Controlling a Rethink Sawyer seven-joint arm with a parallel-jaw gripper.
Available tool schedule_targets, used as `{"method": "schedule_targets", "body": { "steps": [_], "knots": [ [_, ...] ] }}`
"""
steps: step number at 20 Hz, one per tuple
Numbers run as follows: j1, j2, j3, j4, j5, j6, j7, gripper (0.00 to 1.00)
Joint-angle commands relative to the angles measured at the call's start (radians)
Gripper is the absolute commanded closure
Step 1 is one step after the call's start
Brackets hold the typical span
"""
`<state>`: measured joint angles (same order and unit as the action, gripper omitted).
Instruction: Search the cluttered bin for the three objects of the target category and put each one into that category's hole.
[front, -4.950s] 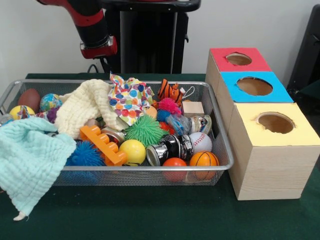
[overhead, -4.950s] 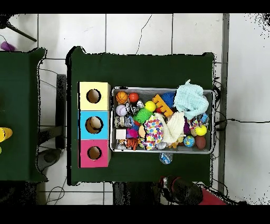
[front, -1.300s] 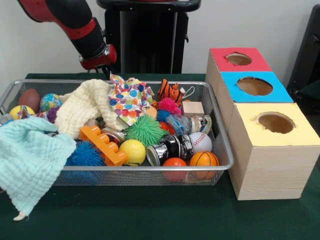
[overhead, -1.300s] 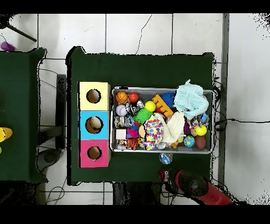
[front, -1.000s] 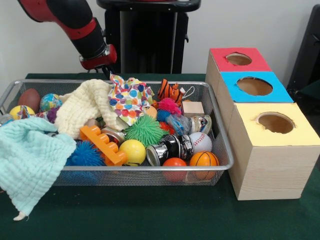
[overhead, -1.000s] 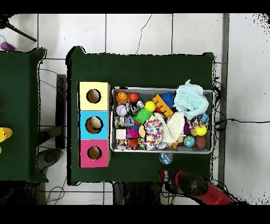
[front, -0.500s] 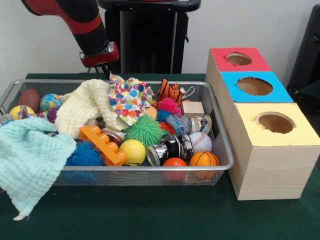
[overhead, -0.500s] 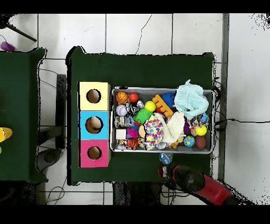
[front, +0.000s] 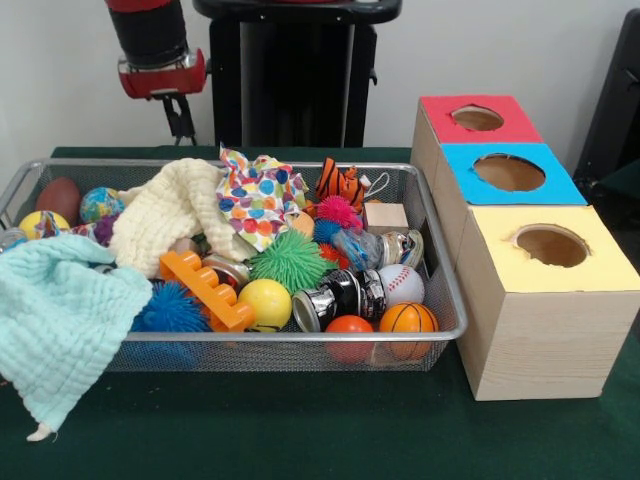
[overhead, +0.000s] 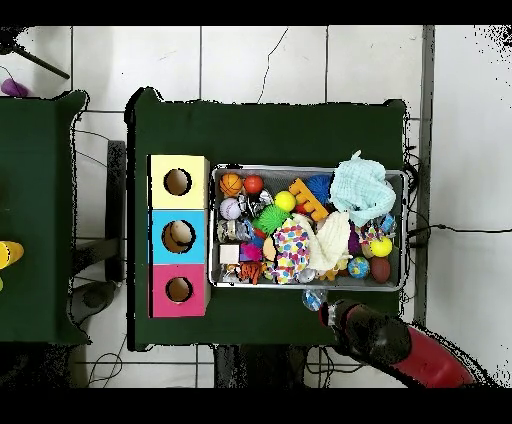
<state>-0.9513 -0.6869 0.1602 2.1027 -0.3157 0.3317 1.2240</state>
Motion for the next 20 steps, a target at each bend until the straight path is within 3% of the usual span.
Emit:
{"method": "schedule_targets", "body": {
  "steps": [1,6,9,14,20],
  "knots": [
    [0.015,-0.164,0.035,0.006,0.083,0.163,0.124,1.0],
    [0.004,-0.206,0.044,0.03,0.104,0.188,0.112,1.0],
    [0.009,-0.192,0.041,0.02,0.101,0.191,0.104,1.0],
    [-0.002,-0.077,0.042,0.011,0.066,0.083,0.12,1.0],
    [0.014,0.025,0.058,-0.036,0.05,0.029,0.117,1.0]
  ]
}}
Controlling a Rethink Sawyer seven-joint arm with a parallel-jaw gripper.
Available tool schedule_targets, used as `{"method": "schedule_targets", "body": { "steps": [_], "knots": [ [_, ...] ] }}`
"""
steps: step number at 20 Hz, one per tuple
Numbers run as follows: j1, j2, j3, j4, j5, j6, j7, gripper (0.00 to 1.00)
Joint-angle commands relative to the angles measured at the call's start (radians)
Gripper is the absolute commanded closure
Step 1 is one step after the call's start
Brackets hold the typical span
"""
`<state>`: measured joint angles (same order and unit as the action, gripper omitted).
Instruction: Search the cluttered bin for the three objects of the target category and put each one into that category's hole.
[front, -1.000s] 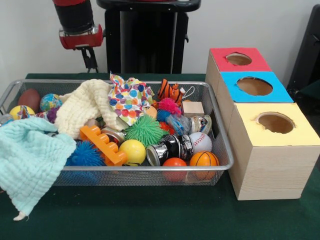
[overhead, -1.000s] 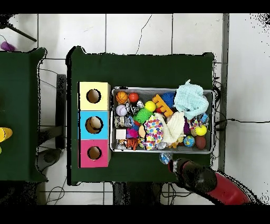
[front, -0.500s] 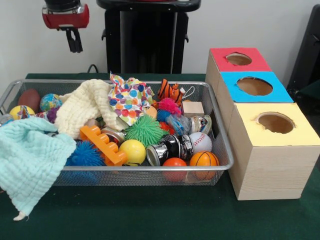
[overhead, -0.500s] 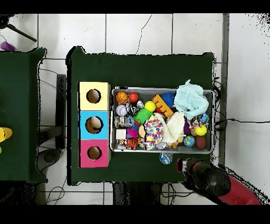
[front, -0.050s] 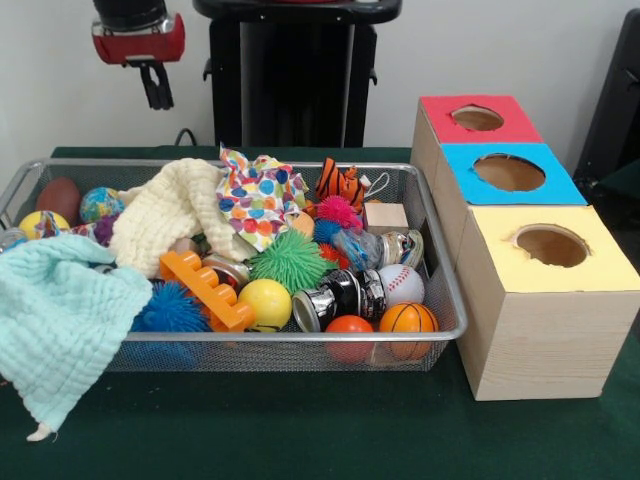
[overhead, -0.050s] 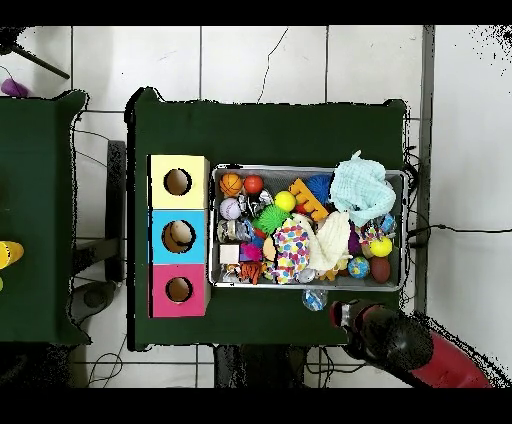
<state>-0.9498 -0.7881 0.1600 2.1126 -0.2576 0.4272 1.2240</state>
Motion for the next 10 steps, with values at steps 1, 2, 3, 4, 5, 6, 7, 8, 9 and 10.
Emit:
{"method": "schedule_targets", "body": {
  "steps": [1,2,3,4,5,6,7,8,9,10],
  "knots": [
    [0.01,0.143,0.063,-0.046,-0.008,-0.084,0.119,1.0],
    [0.011,0.163,0.063,-0.049,-0.007,-0.095,0.123,1.0],
    [0.01,0.183,0.067,-0.053,-0.007,-0.108,0.124,1.0],
    [0.009,0.2,0.072,-0.056,-0.006,-0.118,0.124,1.0],
    [0.008,0.223,0.081,-0.059,-0.005,-0.137,0.125,1.0],
    [0.007,0.235,0.085,-0.062,-0.004,-0.147,0.125,1.0],
    [0.007,0.247,0.089,-0.065,-0.004,-0.156,0.125,1.0],
    [0.004,0.263,0.098,-0.069,-0.003,-0.168,0.122,1.0],
    [0.002,0.275,0.105,-0.076,-0.003,-0.173,0.117,1.0],
    [0.001,0.287,0.113,-0.083,-0.003,-0.178,0.113,1.0]
  ]
}}
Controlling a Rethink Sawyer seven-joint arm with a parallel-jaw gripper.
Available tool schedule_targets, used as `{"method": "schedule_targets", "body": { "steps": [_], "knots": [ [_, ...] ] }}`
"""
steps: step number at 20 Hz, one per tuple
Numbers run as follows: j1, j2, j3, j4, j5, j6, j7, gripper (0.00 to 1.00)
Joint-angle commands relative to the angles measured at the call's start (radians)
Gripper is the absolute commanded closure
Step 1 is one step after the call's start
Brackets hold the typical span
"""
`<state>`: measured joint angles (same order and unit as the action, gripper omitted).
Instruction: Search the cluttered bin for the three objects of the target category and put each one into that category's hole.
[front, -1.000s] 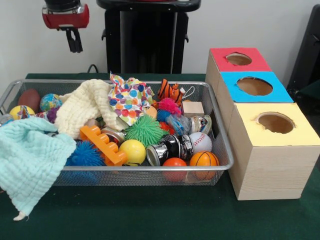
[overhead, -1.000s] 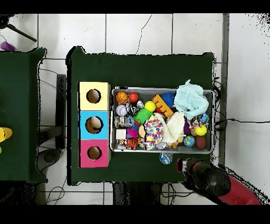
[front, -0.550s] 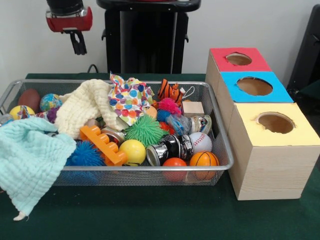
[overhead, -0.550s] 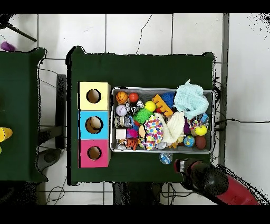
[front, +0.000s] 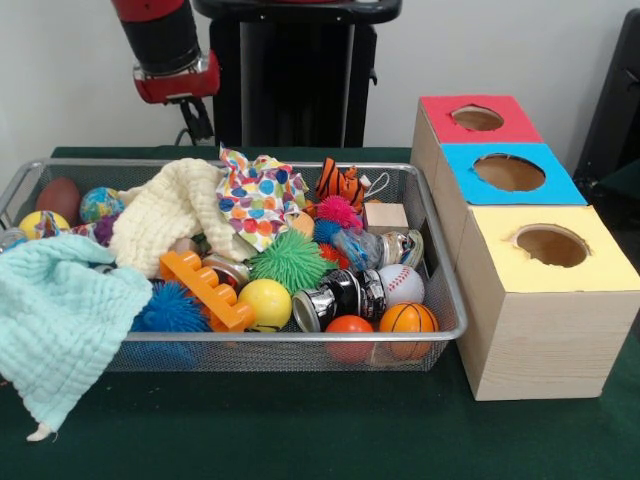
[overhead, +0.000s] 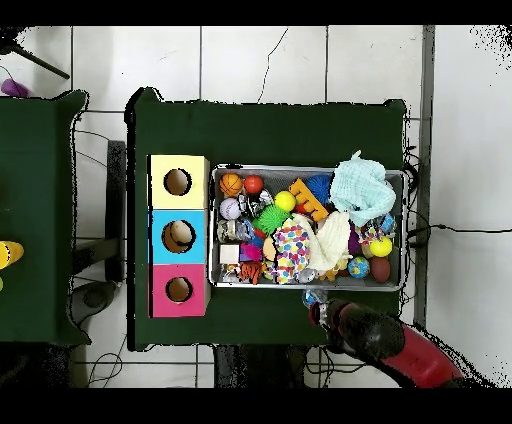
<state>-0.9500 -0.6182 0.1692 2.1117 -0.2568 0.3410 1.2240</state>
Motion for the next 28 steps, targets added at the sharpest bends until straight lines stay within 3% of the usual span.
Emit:
{"method": "schedule_targets", "body": {
  "steps": [1,17,28],
  "knots": [
    [0.004,0.126,0.105,-0.093,-0.003,-0.087,0.108,1.0],
    [0.018,0.187,0.142,-0.17,-0.008,-0.061,0.073,1.0],
    [0.021,0.183,0.169,-0.208,-0.032,-0.017,0.034,1.0]
  ]
}}
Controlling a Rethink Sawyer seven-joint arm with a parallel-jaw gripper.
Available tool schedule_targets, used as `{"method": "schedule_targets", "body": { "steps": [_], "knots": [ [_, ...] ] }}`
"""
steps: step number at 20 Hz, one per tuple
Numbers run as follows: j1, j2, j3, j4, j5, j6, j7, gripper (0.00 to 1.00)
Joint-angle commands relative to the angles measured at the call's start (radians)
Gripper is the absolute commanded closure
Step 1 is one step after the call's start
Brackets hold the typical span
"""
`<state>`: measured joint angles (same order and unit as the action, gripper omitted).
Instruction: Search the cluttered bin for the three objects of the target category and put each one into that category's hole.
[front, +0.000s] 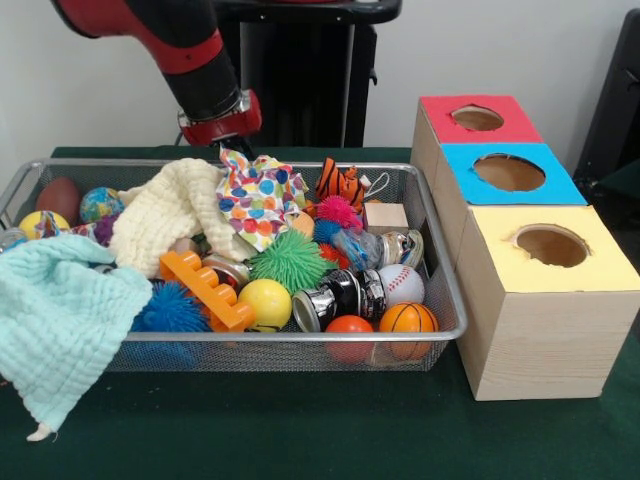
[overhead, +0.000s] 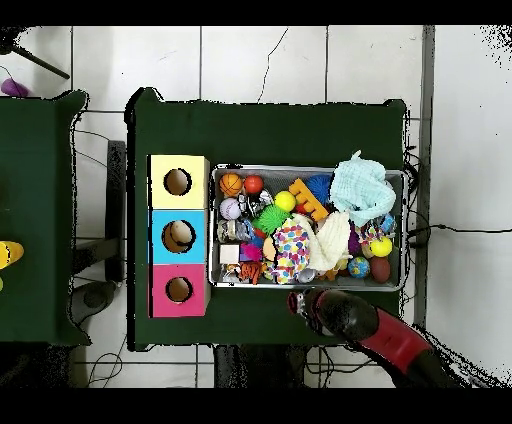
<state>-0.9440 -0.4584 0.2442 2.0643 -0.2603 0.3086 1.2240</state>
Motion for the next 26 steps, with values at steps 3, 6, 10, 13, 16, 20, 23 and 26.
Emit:
{"method": "schedule_targets", "body": {
  "steps": [3,6,10,13,16,20,23,26],
  "knots": [
    [0.02,0.023,0.098,-0.175,-0.03,0.031,0.028,1.0],
    [0.024,0.02,0.101,-0.187,-0.035,0.042,0.021,1.0],
    [0.027,0.021,0.105,-0.198,-0.04,0.055,0.013,1.0],
    [0.026,0.024,0.109,-0.203,-0.044,0.058,0.014,1.0],
    [0.003,0.029,0.133,-0.192,-0.062,0.026,0.014,0.0],
    [-0.011,0.031,0.147,-0.185,-0.069,0.011,0.009,0.0],
    [-0.001,0.03,0.142,-0.196,-0.071,0.048,0.008,0.0],
    [0.012,0.021,0.134,-0.208,-0.071,0.09,0.008,0.0]
  ]
}}
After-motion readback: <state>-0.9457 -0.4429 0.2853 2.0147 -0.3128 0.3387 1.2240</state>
